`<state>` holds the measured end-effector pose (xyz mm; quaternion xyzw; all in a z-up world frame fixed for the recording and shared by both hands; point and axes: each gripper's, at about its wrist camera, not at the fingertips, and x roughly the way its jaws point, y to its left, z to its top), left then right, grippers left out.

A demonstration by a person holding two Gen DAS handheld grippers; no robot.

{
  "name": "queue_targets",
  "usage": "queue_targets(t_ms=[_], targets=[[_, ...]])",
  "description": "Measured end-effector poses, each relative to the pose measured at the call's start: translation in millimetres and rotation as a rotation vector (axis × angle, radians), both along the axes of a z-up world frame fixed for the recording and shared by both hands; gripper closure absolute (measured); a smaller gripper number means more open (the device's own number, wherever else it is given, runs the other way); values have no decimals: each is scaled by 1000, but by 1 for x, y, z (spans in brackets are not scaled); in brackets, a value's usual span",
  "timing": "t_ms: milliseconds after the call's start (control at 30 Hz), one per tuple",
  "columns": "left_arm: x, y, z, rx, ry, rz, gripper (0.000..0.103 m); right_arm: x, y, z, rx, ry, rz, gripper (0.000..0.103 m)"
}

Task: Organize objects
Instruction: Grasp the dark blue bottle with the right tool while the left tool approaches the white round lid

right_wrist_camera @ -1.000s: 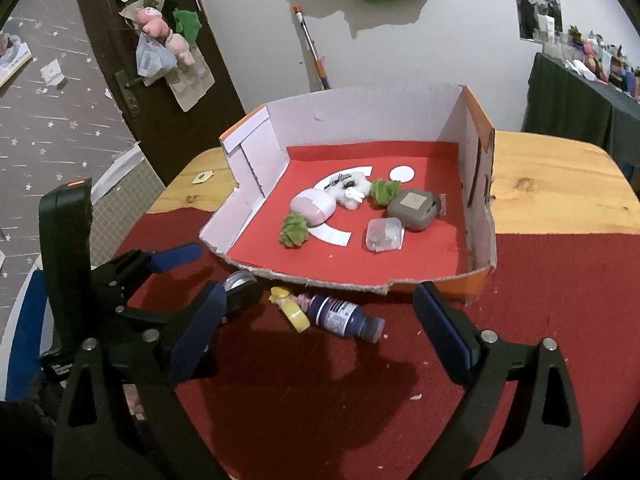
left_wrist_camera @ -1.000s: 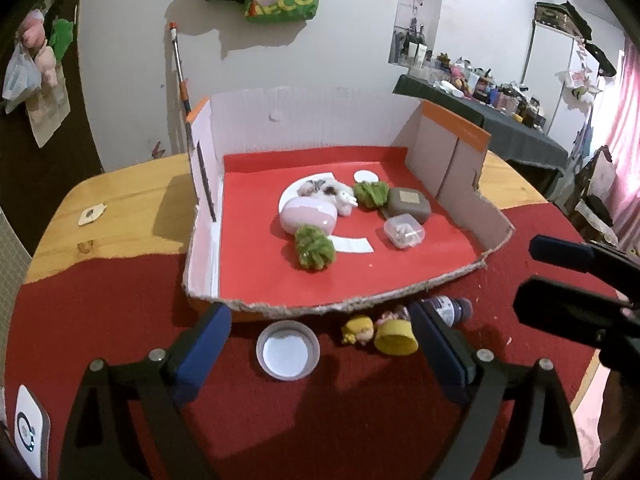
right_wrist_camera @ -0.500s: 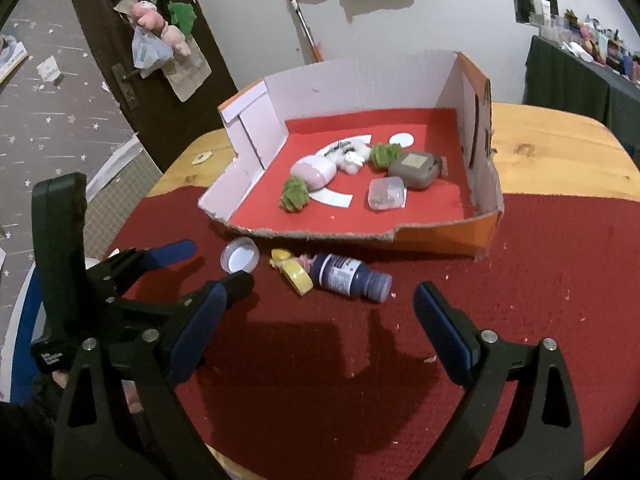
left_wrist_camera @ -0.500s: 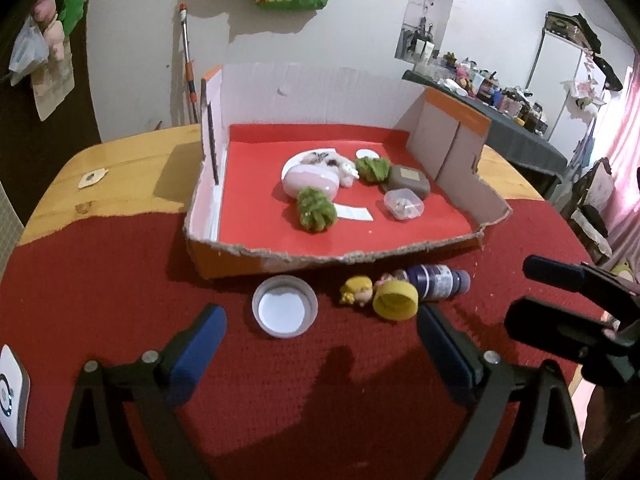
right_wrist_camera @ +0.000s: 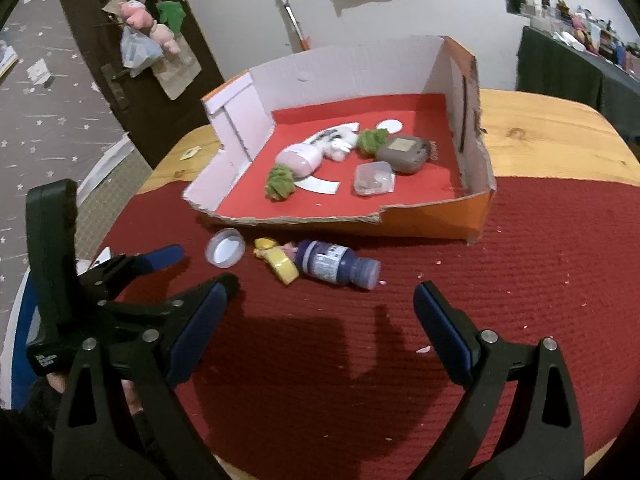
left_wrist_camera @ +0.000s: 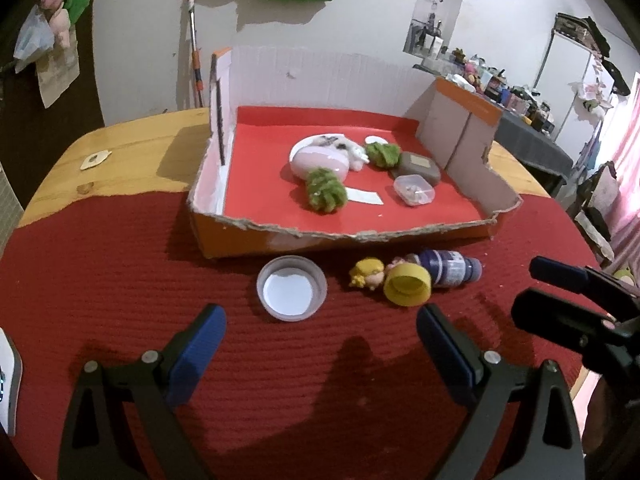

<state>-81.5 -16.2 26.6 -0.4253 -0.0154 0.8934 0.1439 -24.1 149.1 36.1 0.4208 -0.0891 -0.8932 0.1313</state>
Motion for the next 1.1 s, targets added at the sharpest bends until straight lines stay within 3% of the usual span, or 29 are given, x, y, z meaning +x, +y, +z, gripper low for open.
queue_targets(t_ms=[133,200,267,567,1100], targets=[[-5,-5,-5,-3,-19,15,5,-6,3,-8,40,-18,-27,9],[-8,-7,-9,-3,-30,21,6,-9,4,-13,62,-26,-35,31],[-10,-8,-11,-5,-38,20,9,-14,4,-19,72,-47,-33,42],[-19,-8,-14,-13,-47,15,12,-29,-1,-35,70,-83,-16,43],[-27,-10,-15,-33,-33,24,20,-50,-21,-37,60,-82,12,42]])
